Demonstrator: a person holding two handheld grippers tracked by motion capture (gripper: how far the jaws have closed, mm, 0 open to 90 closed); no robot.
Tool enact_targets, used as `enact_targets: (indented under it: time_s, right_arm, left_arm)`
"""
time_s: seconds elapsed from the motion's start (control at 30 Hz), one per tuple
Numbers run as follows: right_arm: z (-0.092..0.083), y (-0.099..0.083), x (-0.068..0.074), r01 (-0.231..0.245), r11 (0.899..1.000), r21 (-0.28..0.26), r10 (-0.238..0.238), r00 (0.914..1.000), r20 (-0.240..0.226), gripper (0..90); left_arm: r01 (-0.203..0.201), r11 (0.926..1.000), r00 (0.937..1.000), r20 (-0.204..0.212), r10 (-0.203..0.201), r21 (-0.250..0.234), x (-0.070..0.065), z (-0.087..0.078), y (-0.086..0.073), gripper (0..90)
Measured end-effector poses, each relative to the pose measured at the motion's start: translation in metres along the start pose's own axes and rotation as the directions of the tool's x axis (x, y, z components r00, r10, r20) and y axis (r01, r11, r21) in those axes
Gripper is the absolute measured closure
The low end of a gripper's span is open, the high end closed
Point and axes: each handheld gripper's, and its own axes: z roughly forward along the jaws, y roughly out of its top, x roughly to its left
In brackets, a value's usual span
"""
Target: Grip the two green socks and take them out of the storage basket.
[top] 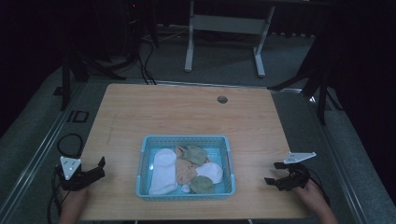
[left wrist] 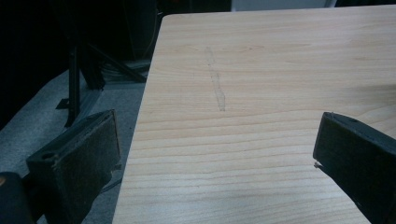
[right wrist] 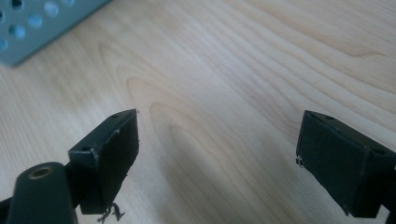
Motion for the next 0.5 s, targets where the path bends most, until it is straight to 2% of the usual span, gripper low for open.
enact_targets:
  time_s: [0.07, 0.1, 0.13, 0.2, 0.3, 0.33, 0.4, 0.43, 0.5]
  right_arm:
    - [0.001, 0.004, 0.004, 0.043, 0.998, 0.036, -0.043, 0.9991, 0.005, 12.8]
    - [0.001, 0.004, 0.004, 0.043, 0.998, 0.036, -0.043, 0.9991, 0.005, 12.8]
    - [0.001, 0.007, 0.008, 0.089, 0.994, 0.057, -0.09, 0.9958, 0.019, 12.8]
    - [0.002, 0.011, 0.012, 0.124, 0.989, 0.08, -0.125, 0.9922, 0.007, 12.7]
    - [0.002, 0.012, 0.013, 0.129, 0.988, 0.088, -0.13, 0.9915, 0.005, 12.6]
    - [0.004, 0.014, 0.017, 0.154, 0.983, 0.101, -0.157, 0.9875, 0.016, 11.5]
    - [0.003, 0.017, 0.018, 0.152, 0.983, 0.104, -0.154, 0.9879, 0.016, 11.6]
    - [0.003, 0.019, 0.019, 0.148, 0.982, 0.115, -0.147, 0.989, -0.012, 11.6]
    - [0.003, 0.021, 0.019, 0.154, 0.98, 0.128, -0.153, 0.9881, -0.016, 11.6]
  left_arm:
    - [0.0, 1.0, 1.0, 0.0, 0.0, 0.0, 0.0, 0.0, 0.0, 0.4]
    - [0.0, 1.0, 1.0, 0.0, 0.0, 0.0, 0.0, 0.0, 0.0, 0.4]
    - [-0.001, 1.0, 1.0, 0.0, 0.001, 0.001, 0.0, 0.0, 0.0, 0.4]
    - [0.0, 1.0, 1.0, 0.0, 0.0, 0.001, 0.0, 0.0, 0.0, 0.4]
    - [0.0, 1.0, 1.0, 0.0, 0.0, 0.002, 0.0, 0.0, 0.0, 0.4]
    - [0.0, 1.0, 1.0, -0.001, 0.0, 0.002, 0.0, 0.0, 0.0, 0.4]
    - [-0.002, 1.0, 1.0, -0.001, 0.002, 0.002, 0.0, 0.0, 0.0, 0.4]
    - [-0.001, 1.0, 1.0, -0.002, 0.001, 0.002, 0.0, 0.0, 0.0, 0.4]
    - [0.0, 1.0, 1.0, -0.002, 0.0, 0.002, 0.0, 0.0, 0.0, 0.4]
